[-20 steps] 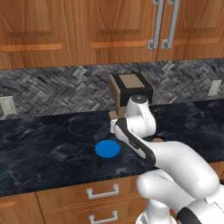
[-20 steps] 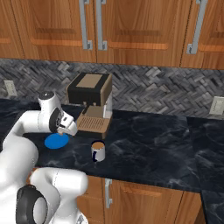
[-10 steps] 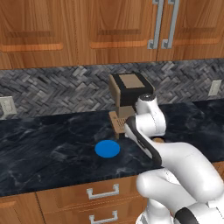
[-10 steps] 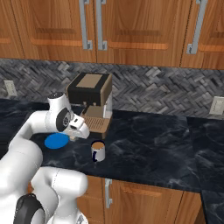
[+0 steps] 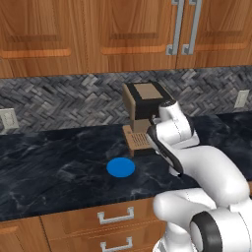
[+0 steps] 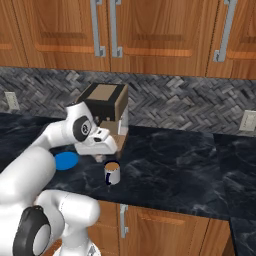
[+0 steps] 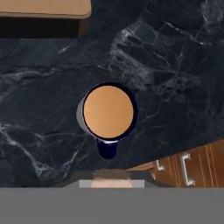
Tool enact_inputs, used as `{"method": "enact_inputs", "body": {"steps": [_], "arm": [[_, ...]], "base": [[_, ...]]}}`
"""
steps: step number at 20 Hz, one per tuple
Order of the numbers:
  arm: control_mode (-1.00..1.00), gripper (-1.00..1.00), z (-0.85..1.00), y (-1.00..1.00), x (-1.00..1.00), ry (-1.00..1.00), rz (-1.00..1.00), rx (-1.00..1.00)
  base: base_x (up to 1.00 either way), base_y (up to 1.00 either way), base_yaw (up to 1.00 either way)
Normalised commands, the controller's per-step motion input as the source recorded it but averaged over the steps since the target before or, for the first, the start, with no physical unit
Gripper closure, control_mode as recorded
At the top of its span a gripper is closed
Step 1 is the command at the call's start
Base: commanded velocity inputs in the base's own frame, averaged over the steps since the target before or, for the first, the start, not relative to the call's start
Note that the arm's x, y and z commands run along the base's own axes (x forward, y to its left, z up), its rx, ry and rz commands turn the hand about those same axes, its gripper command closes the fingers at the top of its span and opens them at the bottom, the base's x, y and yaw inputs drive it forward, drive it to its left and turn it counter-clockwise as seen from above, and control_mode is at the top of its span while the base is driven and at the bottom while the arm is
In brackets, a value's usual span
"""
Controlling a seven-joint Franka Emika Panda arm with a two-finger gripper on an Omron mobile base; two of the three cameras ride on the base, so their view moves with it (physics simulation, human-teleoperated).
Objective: Take a sugar cube from the saucer and place it inside the coffee. Then, grab milk from the fridge and place it next to the coffee on the counter to sweeten the coffee.
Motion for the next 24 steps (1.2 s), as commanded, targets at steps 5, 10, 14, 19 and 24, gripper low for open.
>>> {"method": "enact_inputs", "body": {"steps": [5, 10, 14, 19, 24], "arm": [[-1.00, 1.00, -0.04, -0.21, 0.00, 0.00, 0.00, -0.04], [-1.00, 1.00, -0.12, 0.00, 0.05, 0.00, 0.00, -0.01], [-1.00, 1.00, -0.22, 0.00, 0.03, 0.00, 0.00, 0.00], [-1.00, 1.00, -0.21, -0.03, 0.06, 0.00, 0.00, 0.00], [-1.00, 1.00, -0.18, -0.04, 0.06, 0.00, 0.00, 0.00]], "base": [[0.00, 0.00, 0.00], [0.00, 0.00, 0.00], [0.00, 0.00, 0.00], [0.00, 0.00, 0.00], [0.00, 0.00, 0.00]]}}
